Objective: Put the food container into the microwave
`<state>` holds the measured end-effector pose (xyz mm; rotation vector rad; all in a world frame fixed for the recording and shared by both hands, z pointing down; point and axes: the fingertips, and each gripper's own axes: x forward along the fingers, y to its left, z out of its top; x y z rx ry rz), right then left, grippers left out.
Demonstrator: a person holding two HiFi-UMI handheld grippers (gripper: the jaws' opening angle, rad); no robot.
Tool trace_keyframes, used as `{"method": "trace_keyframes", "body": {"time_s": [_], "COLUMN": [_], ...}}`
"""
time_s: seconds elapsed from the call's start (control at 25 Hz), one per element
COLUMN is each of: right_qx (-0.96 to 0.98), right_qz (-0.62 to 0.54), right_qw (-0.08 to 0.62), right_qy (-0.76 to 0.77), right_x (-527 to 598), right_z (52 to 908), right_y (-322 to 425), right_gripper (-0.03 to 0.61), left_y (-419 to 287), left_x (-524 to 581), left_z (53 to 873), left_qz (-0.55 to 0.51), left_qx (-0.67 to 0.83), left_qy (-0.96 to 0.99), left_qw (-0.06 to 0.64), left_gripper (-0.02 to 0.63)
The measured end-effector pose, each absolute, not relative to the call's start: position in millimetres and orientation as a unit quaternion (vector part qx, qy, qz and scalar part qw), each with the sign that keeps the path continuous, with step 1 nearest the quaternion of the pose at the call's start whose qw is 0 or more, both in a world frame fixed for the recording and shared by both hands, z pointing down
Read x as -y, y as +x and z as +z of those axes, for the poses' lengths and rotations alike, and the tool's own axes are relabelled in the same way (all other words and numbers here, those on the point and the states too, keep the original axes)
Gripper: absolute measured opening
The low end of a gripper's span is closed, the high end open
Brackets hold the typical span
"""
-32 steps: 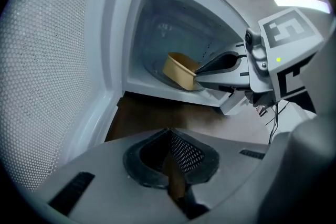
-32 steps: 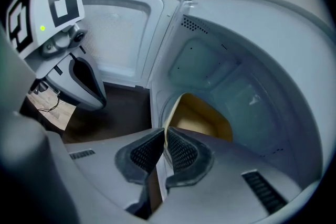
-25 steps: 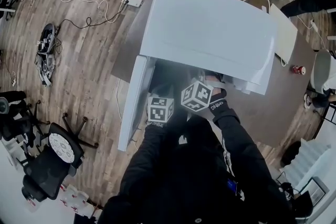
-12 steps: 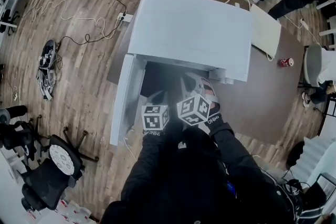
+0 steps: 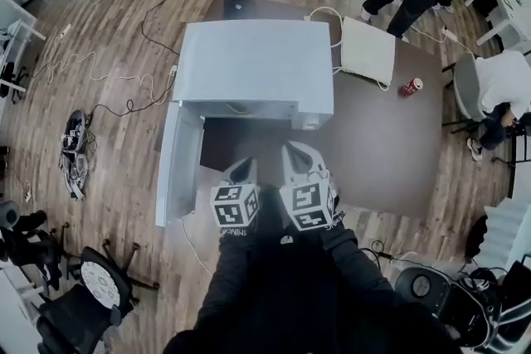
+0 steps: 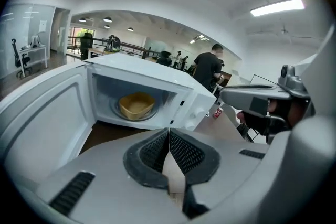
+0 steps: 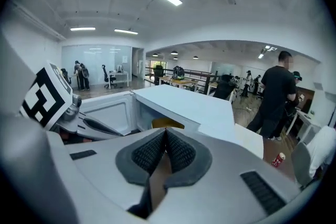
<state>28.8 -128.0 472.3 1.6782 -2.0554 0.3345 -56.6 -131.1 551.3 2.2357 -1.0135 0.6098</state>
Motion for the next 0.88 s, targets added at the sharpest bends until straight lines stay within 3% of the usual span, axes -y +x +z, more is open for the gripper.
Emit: {"method": "trace_keyframes", "body": {"time_s": [0.36, 0.88], "right_qx": [0.738, 0.732], "right_qz": [0.094, 0.057], "right_qw": [0.15, 0.112], "right_qy": [0.651, 0.669], "right_x": [91.9, 44.5], "right_z": [396.3, 350.1], "right_y": [66.2, 85.6], "right_gripper": [0.025, 0.025], "left_y": [-11.0, 19.1], "left_x": [107.5, 73.0], "left_z": [463.8, 397.2], "left_qz": [0.175, 0.126], "left_qx": [0.358, 0.342], "left_qy": [0.883, 0.91], "left_qw": [0.248, 0.197], "left_gripper": [0.034, 0.034]}}
